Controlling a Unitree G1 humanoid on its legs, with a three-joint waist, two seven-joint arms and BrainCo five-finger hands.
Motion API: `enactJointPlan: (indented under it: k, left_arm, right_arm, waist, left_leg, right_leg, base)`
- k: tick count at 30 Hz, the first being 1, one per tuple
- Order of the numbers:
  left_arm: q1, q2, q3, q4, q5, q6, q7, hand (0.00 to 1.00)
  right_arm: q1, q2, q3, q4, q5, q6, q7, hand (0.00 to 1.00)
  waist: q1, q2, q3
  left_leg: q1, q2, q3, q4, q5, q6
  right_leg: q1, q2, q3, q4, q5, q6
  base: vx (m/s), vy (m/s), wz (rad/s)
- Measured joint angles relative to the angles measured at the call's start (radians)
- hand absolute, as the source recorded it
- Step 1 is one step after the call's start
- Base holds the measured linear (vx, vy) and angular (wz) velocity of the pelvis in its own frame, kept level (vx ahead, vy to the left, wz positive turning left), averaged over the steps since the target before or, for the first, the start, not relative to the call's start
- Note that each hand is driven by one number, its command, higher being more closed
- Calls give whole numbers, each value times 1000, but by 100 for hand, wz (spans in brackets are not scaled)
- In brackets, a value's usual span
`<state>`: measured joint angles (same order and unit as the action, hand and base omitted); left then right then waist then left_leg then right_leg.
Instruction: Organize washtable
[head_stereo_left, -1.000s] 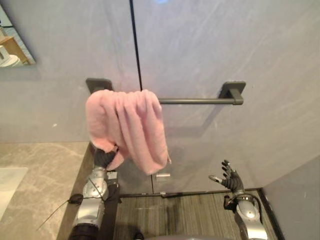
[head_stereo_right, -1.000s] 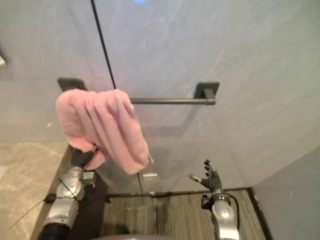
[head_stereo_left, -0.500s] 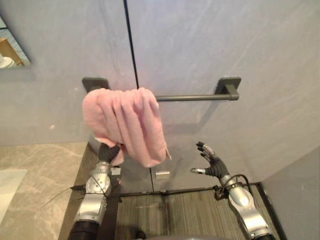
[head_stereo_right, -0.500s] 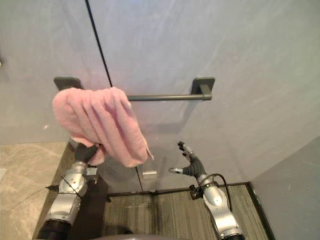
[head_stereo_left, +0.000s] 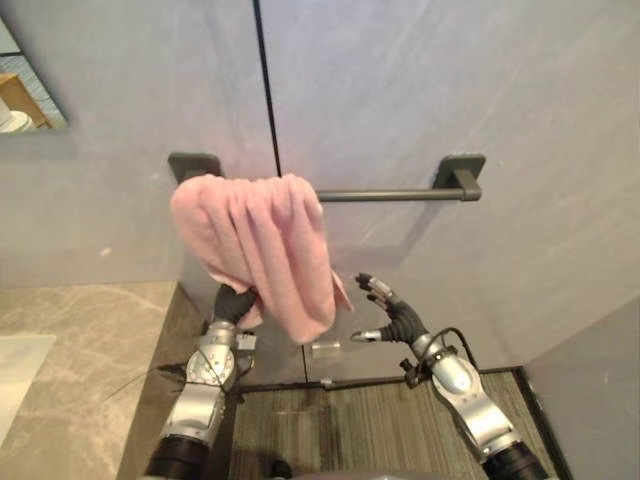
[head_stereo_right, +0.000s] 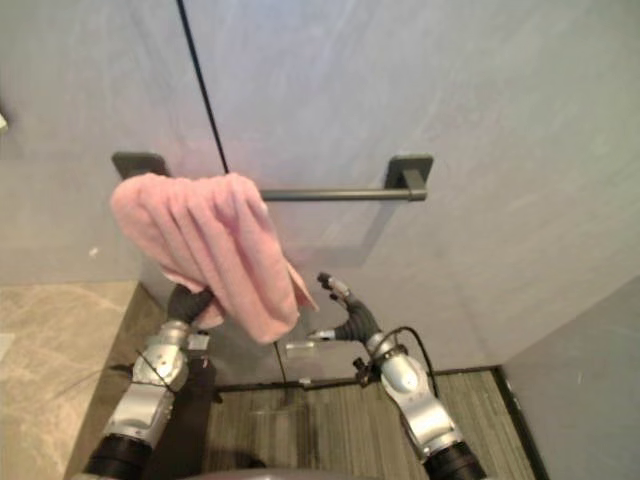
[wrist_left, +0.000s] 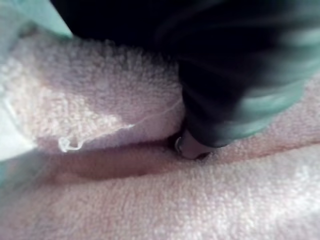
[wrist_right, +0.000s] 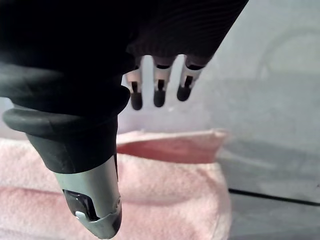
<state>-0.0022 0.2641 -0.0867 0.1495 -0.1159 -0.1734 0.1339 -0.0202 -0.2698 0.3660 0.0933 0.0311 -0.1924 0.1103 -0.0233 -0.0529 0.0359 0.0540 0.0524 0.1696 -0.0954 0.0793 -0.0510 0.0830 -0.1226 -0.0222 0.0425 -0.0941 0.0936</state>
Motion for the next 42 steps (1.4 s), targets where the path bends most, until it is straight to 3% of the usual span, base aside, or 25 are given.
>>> enactJointPlan:
  k: [10, 11, 25, 42]
  left_arm:
    - [0, -25, -32, -2, -10, -1, 1, 100]
    - [0, -26, -35, -9, -10, -2, 1, 100]
    - [-23, -45, -42, -46, -48, -10, 2, 100]
    - [-25, -57, -38, -95, -50, -13, 1, 100]
  right_arm:
    - [-87, 33, 65, 88, 0, 1, -19, 0]
    - [-98, 37, 76, 90, -1, 2, -26, 100]
    - [-183, 95, 59, 176, 43, 4, -74, 100]
    - [-180, 101, -145, 175, 79, 4, -92, 100]
  waist:
    - [10, -9, -6]
    - [12, -9, -6]
    - [39, -11, -5]
    - [35, -29, 3]
  left_leg:
    - [-13, 0, -28, -1, 18, 3]
    - [-18, 1, -34, -2, 22, 3]
    - [-44, 10, -60, -7, 40, 2]
    - [-46, 17, -55, -7, 40, 1]
  right_leg:
    - [-1, 1, -27, 6, 0, 0]
    - [-2, 2, -32, 5, 2, -3]
    - [-5, 12, -58, -9, 17, -9]
    - [-7, 18, -54, -13, 22, -11]
  base:
    - [-35, -7, 9]
    - [-28, -7, 11]
    - [-26, -4, 5]
    - [0, 0, 0]
